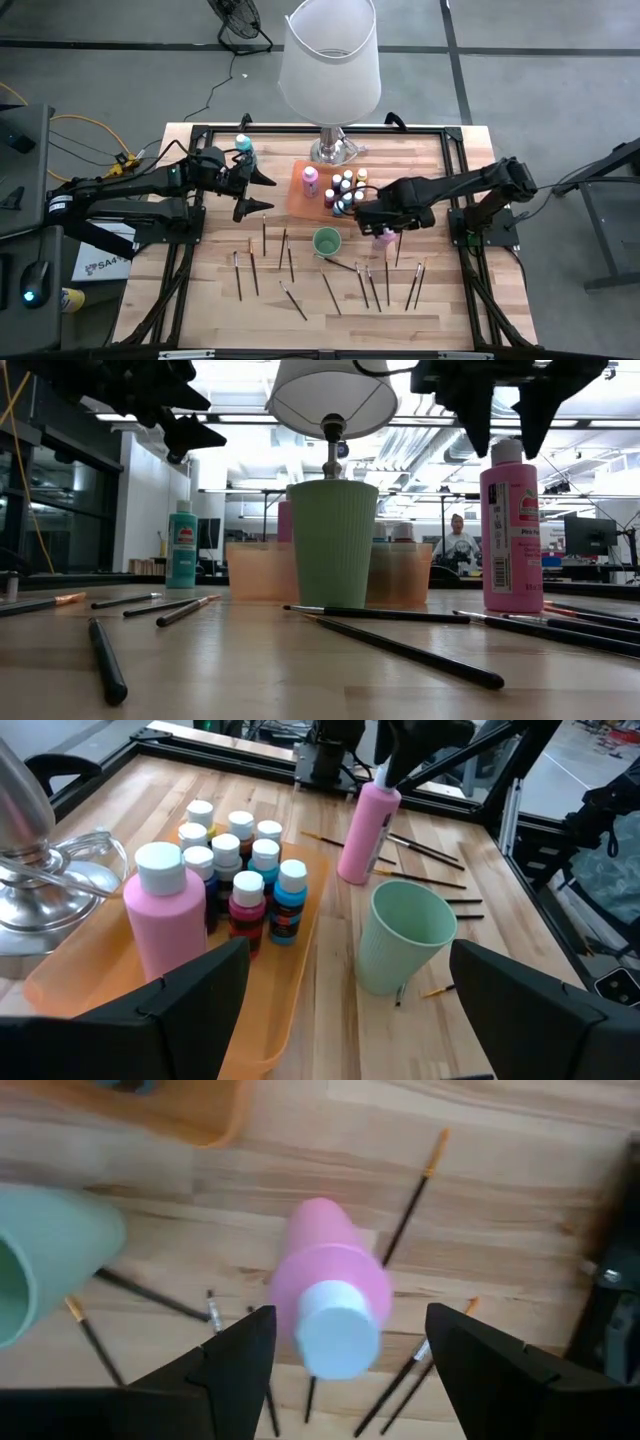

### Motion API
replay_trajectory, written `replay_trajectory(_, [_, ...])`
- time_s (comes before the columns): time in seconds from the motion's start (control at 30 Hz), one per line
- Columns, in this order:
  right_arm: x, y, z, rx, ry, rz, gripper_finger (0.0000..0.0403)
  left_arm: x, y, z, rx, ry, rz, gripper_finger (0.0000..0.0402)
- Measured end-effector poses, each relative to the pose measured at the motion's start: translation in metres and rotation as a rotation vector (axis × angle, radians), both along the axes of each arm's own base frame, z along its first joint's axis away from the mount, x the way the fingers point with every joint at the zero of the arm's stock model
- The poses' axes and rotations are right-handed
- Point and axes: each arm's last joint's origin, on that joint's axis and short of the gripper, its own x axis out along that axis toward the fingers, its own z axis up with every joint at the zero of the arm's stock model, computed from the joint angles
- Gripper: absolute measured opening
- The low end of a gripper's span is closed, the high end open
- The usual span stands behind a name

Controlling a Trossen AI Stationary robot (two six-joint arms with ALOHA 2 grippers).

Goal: Pick & Place Paint Supplies
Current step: Put the big pink paint bottle into the orange bin

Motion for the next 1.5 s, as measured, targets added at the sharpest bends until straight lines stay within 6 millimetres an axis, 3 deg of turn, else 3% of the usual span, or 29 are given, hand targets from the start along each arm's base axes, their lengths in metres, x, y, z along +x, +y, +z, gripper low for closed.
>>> replay_trajectory(0.27, [0.002, 0.001, -0.016, 0.011, -0.02, 0.005, 0.0252, 0.0, 0.0, 0.0, -0.001, 0.0, 0.0, 0.0338])
replay_trajectory(0.63, [-0.008, -0.001, -0.001, 0.018, -0.078, -0.001, 0.0252, 0.0, 0.0, 0.0, -0.023, 0.001, 0.005, 0.0338])
replay_trajectory(1.1, [-0.007, 0.0, -0.004, 0.036, -0.058, 0.021, 0.0251, 0.0, 0.0, 0.0, -0.023, 0.0, 0.005, 0.0338])
replay_trajectory(1.5, [-0.006, 0.0, -0.013, 0.036, -0.064, 0.019, 0.0166, 0.0, 0.0, 0.0, -0.023, 0.001, 0.005, 0.0338])
